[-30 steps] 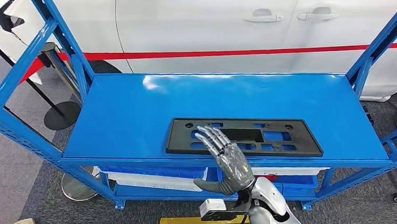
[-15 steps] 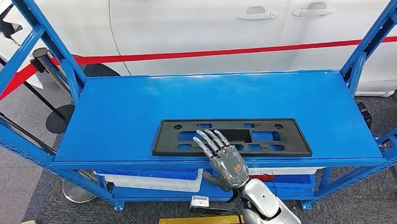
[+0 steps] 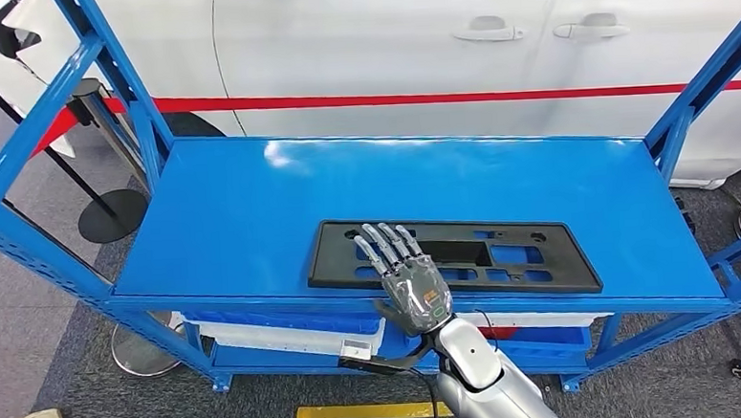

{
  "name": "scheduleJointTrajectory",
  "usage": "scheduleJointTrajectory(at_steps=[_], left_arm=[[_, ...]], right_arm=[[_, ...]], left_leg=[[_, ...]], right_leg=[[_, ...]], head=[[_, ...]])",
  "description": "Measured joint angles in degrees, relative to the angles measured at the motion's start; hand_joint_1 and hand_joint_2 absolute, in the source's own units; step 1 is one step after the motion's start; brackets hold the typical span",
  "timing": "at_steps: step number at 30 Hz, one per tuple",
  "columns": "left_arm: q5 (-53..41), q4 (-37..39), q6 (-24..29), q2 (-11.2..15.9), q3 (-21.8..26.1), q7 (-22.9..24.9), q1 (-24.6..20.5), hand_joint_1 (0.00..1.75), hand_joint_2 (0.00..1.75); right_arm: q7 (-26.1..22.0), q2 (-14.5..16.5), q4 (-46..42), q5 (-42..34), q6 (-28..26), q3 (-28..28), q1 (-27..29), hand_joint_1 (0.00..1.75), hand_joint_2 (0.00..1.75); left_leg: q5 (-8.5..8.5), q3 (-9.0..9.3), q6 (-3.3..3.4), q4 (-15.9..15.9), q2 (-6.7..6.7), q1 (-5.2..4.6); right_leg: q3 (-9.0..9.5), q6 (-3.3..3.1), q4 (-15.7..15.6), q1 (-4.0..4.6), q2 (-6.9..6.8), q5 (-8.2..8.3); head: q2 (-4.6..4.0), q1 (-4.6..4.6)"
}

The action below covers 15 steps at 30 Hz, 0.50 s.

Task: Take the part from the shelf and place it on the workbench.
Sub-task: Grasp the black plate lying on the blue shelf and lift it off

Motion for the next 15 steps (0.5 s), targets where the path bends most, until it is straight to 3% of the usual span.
scheduleJointTrajectory(at_steps=[1,2,3,5,6,8,11,13,15], left_arm=[[-0.1,0.0,0.0,0.0,0.0,-0.1,0.0,0.0,0.0],[-0.3,0.0,-0.1,0.0,0.0,-0.1,0.1,0.0,0.0],[-0.4,0.0,-0.1,0.0,0.0,-0.2,0.1,0.0,0.0],[-0.6,0.0,-0.2,0.0,0.0,-0.3,0.1,0.0,0.0],[-0.7,0.0,-0.2,-0.1,0.0,-0.3,0.0,0.0,0.0],[-0.8,0.0,-0.3,-0.1,0.0,-0.3,-0.1,0.0,0.0],[-0.9,0.0,-0.3,-0.1,0.0,-0.3,-0.1,0.0,0.0],[-1.0,0.0,-0.3,-0.1,0.0,-0.4,-0.1,0.0,0.0],[-1.1,0.0,-0.3,-0.1,0.0,-0.3,-0.1,0.0,0.0]], right_arm=[[0.2,0.1,0.1,0.6,0.0,-0.7,0.0,0.0,1.75],[0.4,0.3,0.2,1.2,0.0,-1.4,0.0,0.0,1.75],[0.6,0.5,0.3,1.7,0.0,-2.0,-0.1,0.0,1.75],[1.0,0.9,0.6,2.7,0.0,-3.1,-0.6,0.0,1.75],[1.2,1.0,0.7,3.3,0.0,-3.5,-1.0,0.0,1.75],[1.8,1.4,1.2,4.3,0.0,-4.2,-1.7,0.0,1.75],[2.5,1.8,1.9,4.9,-0.1,-4.9,-2.3,0.0,1.75],[2.8,2.2,2.3,5.3,-0.1,-5.1,-2.6,0.0,1.75],[4.1,2.6,3.1,6.6,-0.1,-5.2,-3.0,0.0,1.75]], left_leg=[[-0.02,-0.02,0.02,0.0,-0.01,-0.04],[-0.05,0.01,0.03,0.1,-0.03,-0.06],[-0.1,0.09,0.01,0.1,-0.07,-0.08],[-0.26,0.31,-0.12,0.1,-0.13,-0.13],[-0.32,0.31,-0.3,0.2,-0.15,-0.22],[-0.34,0.13,-0.81,0.2,-0.14,-0.29],[-0.78,0.01,-1.75,0.4,-0.13,-0.24],[-3.2,-1.46,-2.2,4.0,-0.14,-0.18],[-6.94,-4.98,-2.52,11.8,-0.15,-0.05]], right_leg=[[-1.14,0.06,2.2,-0.05,0.0,-0.46],[-1.35,0.02,2.5,-0.07,0.0,0.17],[-0.44,-0.13,0.5,-0.07,0.0,1.81],[3.35,-0.75,-7.3,0.07,-0.02,5.82],[5.0,-1.09,-10.8,0.24,-0.05,7.05],[6.34,-1.57,-14.1,0.63,-0.08,7.61],[6.43,-2.07,-14.7,0.42,-0.07,7.86],[6.7,-2.65,-15.2,0.07,-0.15,8.09],[6.72,-2.95,-15.2,0.17,-0.21,8.05]], head=[[-0.01,0.0],[-0.01,0.0],[-0.01,0.0],[0.0,-0.01],[0.0,-0.02],[0.0,-0.02],[0.0,-0.03],[0.0,-0.1],[0.0,-0.17]])
